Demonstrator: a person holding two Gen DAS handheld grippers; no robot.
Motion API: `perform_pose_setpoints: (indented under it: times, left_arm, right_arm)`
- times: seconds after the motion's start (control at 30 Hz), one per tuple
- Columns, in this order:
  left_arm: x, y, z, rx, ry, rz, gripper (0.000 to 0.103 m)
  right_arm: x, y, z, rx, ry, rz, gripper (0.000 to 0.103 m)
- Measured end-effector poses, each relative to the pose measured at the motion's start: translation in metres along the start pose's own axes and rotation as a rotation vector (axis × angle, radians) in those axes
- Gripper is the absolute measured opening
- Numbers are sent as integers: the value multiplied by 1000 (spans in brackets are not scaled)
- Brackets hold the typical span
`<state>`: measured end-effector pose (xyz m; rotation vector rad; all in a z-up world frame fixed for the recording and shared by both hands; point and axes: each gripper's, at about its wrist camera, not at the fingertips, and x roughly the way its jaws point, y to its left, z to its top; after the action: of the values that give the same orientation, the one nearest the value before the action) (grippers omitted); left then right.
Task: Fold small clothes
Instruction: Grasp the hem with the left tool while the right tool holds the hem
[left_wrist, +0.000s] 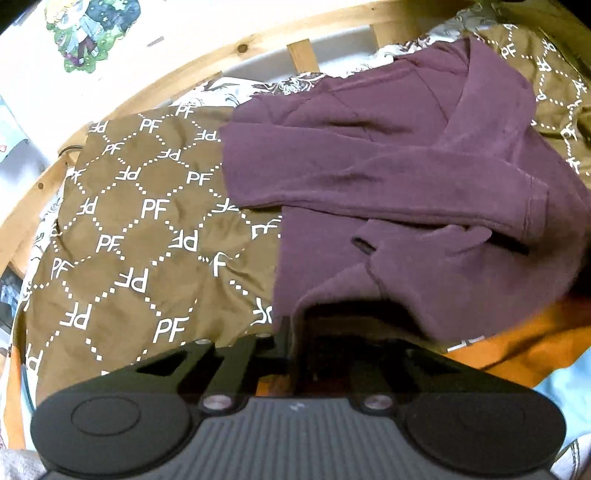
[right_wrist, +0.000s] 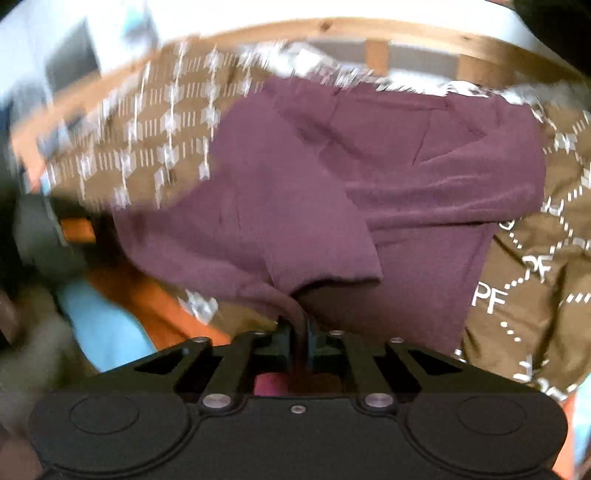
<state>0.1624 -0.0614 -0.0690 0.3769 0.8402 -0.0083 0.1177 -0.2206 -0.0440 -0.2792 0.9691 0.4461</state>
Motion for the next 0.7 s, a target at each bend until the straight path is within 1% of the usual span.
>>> perform_pose_setpoints:
  times: [0.03, 0.07, 0.1, 0.2, 0.23, 0.27, 0.3, 0.33, 0.37, 0.43, 0.53, 0.6, 0.7]
  left_arm:
    - [-2, 1, 0, -7, -11, -1, 6]
    - [-5, 3, 0, -15, -24, -1, 6]
    - [-8, 5, -1, -25, -35, -1, 5]
    - [-16, 14, 0, -65, -72, -10, 5]
    - [-21, 18, 0, -74, -89, -20, 5]
    - [-27, 19, -1, -76, -105, -28, 5]
    - [-33, 19, -2, -69, -120, -27, 5]
    - [-40, 19, -3, -54, -139, -19, 5]
    - [-46, 18, -5, -40, -155, -16, 5]
    - [-60, 18, -9, -16, -180, -18, 4]
    - [-82, 23, -17, 9, -205, -30, 4]
    - [-97, 26, -24, 30, -215, -35, 4]
    - [-123, 28, -37, 86, -233, -35, 4]
  right_arm:
    - [7, 8, -1, -61, 50, -37, 40]
    - [12, 15, -4, -112, 92, -64, 49]
    - [18, 23, -6, -176, 135, -104, 51]
    - [19, 33, -9, -273, 153, -187, 51]
    - [18, 36, -10, -302, 148, -224, 48]
    - [15, 38, -12, -323, 133, -254, 34]
    - [9, 39, -13, -330, 109, -271, 22]
    - [3, 39, -15, -333, 85, -278, 5]
    - [-4, 41, -17, -342, 56, -290, 6]
    - [-18, 47, -17, -369, 3, -322, 5]
    - [-43, 57, -22, -403, -52, -354, 5]
    - [-61, 64, -28, -409, -79, -357, 5]
    - [-90, 75, -40, -410, -101, -334, 5]
